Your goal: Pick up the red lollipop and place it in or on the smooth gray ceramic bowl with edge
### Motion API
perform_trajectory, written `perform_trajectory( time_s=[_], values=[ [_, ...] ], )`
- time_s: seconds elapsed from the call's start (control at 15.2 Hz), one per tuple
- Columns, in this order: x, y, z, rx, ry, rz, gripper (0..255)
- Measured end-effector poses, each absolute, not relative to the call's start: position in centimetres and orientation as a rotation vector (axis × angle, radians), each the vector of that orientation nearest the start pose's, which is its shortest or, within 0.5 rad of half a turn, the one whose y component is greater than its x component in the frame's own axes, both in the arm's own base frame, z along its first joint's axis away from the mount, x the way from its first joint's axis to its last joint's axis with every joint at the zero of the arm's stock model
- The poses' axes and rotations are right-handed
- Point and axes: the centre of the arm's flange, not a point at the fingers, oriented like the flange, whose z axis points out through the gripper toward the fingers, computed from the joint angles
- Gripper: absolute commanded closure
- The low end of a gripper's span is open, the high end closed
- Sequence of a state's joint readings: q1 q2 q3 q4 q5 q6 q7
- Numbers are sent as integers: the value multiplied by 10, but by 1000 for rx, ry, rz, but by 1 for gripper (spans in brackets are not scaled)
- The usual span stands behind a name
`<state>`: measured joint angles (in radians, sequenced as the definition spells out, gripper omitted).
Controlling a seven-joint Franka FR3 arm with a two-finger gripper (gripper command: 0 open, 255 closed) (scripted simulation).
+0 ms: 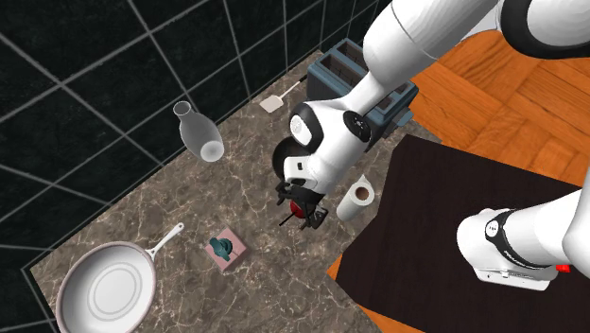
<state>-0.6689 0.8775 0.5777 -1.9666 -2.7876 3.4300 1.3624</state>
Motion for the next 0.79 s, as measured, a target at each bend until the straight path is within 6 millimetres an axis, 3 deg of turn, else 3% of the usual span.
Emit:
perform_trajectory(
  time_s=[0.53,0.59,0.79],
  values=[
    [460,34,90,-2351,-1517,-684,0],
    [460,34,90,-2351,-1517,-684,255],
    [460,34,90,-2351,-1517,-684,255]
  ],
)
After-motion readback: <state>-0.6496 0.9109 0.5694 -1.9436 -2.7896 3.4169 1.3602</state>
